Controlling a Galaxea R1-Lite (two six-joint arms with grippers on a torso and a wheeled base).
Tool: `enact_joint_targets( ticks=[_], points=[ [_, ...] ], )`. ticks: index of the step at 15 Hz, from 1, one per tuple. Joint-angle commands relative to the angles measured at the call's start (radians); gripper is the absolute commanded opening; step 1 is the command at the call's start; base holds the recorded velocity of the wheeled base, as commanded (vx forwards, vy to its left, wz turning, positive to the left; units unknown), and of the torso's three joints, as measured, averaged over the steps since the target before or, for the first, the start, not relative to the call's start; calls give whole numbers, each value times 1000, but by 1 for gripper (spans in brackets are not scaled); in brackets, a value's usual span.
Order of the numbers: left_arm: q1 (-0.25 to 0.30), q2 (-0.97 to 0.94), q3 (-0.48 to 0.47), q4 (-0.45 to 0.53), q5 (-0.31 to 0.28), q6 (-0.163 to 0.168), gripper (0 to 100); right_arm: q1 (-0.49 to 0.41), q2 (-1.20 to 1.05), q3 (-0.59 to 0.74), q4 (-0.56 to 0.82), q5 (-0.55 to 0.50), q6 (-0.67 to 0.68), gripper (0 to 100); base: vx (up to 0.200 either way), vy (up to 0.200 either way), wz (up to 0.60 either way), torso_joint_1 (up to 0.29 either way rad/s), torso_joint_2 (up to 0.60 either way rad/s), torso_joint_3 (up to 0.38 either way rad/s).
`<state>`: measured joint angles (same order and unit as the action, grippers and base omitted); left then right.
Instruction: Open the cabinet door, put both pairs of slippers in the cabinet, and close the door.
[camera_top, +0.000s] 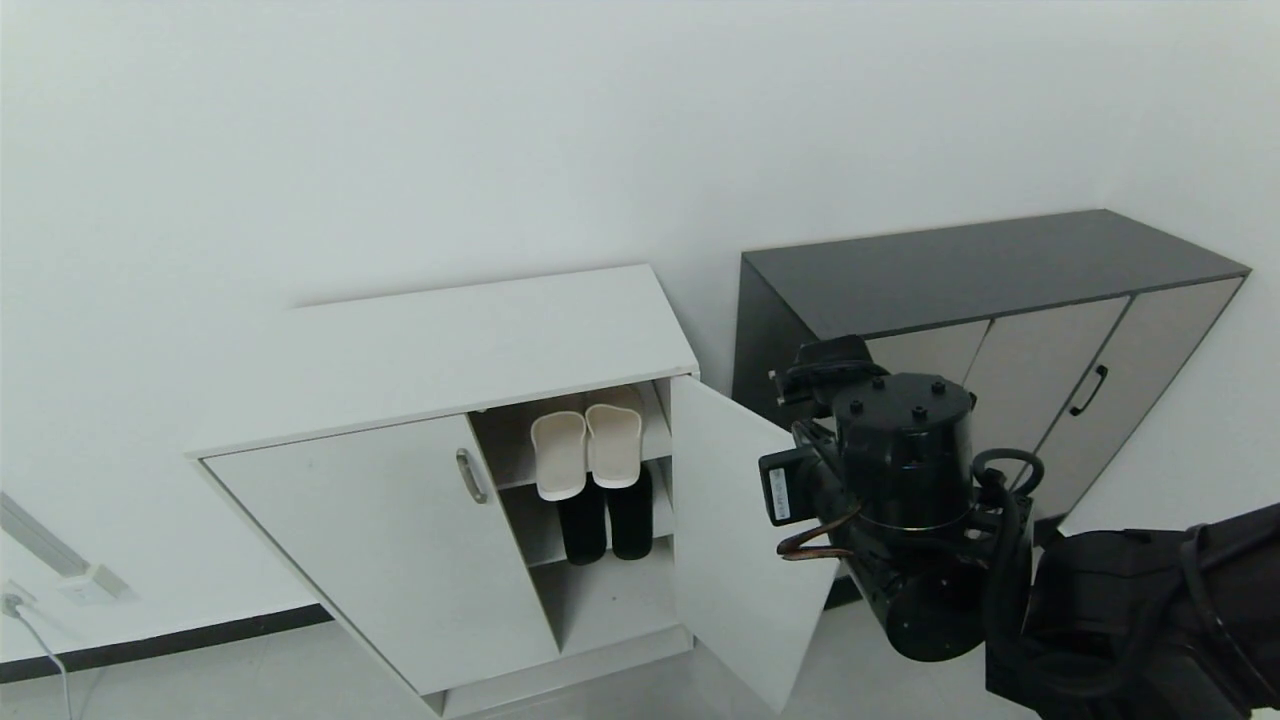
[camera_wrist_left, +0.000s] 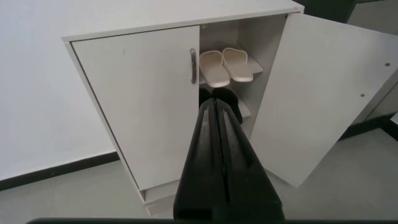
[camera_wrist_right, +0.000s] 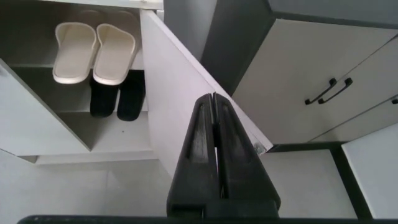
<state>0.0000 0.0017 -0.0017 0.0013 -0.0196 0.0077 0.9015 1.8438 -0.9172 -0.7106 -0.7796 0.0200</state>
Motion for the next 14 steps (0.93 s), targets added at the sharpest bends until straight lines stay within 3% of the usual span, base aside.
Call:
enact_joint_targets(
  ticks=[1,4,7,10,14],
  points=[
    [0,0,0,0,0,-2,0,0,2,0,0,0,0,0,-200,0,0,22,-7,-17],
    [0,0,0,0,0,0,0,-6,2,0,0,16,0,0,-200,0,0,9,-6,-1],
    [0,0,0,0,0,0,0,-36,5,-8,-29,42,0,0,0,0,0,0,0,0],
    [0,0,0,0,0,0,0,-127,5,-52,-38,155,1,0,0,0,0,0,0,0],
    [0,0,0,0,0,0,0,-266,49,-193,99,272,29,0,0,0,0,0,0,0]
  ],
)
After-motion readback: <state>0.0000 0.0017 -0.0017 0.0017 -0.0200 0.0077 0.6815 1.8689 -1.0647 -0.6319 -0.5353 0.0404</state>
